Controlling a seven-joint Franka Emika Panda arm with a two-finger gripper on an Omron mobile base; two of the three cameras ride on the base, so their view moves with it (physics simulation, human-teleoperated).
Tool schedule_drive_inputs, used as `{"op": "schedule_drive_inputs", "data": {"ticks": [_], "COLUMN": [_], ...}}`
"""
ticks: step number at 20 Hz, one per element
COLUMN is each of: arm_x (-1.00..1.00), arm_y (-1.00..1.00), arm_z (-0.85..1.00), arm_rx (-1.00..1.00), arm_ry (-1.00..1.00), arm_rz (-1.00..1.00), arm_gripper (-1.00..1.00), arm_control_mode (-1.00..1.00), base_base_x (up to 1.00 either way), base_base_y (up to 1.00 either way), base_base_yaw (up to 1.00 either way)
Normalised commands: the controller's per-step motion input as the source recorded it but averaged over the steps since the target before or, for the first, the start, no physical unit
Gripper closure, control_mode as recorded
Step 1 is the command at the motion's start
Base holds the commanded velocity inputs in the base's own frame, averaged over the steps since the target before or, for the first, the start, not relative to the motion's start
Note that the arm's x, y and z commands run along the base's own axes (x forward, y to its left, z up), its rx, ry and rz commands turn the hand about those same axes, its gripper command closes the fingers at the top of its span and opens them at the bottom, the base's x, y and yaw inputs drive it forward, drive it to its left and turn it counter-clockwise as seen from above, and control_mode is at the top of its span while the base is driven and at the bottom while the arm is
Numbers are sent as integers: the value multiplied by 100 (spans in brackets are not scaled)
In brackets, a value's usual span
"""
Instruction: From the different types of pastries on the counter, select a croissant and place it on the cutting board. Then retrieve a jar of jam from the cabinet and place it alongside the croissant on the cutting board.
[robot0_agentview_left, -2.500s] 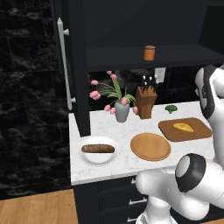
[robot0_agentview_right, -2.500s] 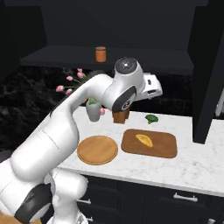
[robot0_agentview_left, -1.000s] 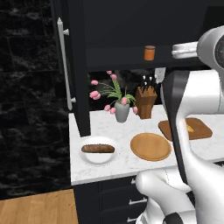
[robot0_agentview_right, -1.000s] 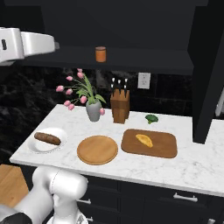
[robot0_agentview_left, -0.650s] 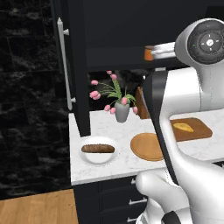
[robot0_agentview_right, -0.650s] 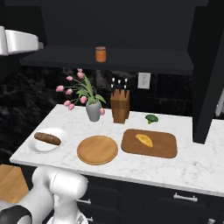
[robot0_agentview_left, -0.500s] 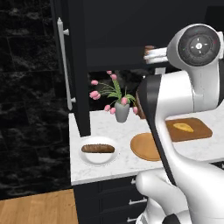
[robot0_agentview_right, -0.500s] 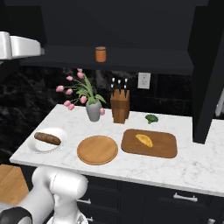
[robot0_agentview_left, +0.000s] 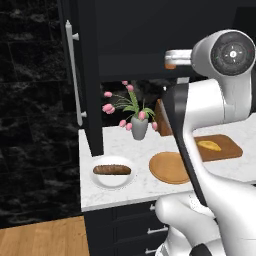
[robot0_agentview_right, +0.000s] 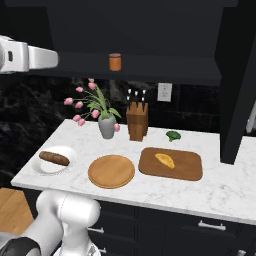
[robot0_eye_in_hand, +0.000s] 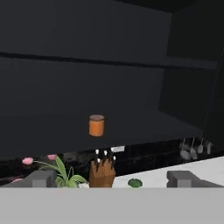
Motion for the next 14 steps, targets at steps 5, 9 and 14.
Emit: {"op": "schedule_drive_inputs", "data": {"ticks": [5,9,14], "arm_x": [22,36,11], "arm_y": [0,0,0], "arm_z": [-1,-28,-86], "arm_rx": [21,4,-2], "arm_ry": [23,1,-20], "arm_rz": [2,3,10], "arm_gripper": [-100,-100,-100], "arm_control_mode": [-100,-100,-100], "base_base_x": [0,0,0], "base_base_y": [0,0,0], "base_base_yaw": [0,0,0]}}
